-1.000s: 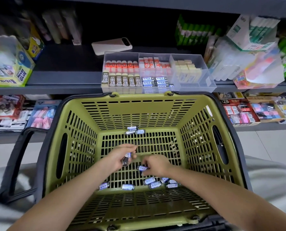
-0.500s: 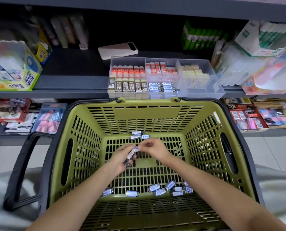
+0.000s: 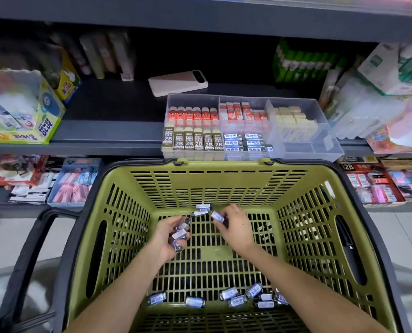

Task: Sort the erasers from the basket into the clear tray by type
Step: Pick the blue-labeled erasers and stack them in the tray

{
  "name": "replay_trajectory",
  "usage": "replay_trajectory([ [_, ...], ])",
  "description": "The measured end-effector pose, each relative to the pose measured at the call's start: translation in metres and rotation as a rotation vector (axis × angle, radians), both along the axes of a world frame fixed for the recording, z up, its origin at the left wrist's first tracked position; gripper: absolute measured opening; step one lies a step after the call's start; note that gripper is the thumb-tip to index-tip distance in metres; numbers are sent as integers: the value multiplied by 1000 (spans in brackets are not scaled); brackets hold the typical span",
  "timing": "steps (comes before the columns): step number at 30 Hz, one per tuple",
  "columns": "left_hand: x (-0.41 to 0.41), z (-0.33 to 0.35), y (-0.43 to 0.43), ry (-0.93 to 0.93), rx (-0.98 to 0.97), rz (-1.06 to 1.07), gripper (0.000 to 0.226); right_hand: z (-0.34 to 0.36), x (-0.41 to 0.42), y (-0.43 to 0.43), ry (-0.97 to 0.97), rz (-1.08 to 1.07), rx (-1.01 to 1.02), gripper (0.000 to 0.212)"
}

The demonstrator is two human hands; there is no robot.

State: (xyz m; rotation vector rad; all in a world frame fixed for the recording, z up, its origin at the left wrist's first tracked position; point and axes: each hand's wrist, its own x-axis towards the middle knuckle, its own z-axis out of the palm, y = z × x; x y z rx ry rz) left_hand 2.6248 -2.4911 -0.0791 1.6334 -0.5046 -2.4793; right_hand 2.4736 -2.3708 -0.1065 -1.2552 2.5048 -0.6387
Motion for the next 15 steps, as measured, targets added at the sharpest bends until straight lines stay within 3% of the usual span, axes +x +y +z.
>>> replay_trajectory([
  [3, -4, -5, 0, 24, 41, -16, 27, 9, 0, -1, -128, 69, -206, 20],
  [5, -9, -6, 0, -47, -17, -65, 28, 13, 2, -8, -160, 161, -221, 26],
  [10, -17, -5, 1, -217, -396, -209, 17, 7, 14, -10, -225, 187, -62, 21],
  [15, -19, -12, 1, -367, -889, -501, 37, 2, 16, 4, -455, -49, -50, 11],
])
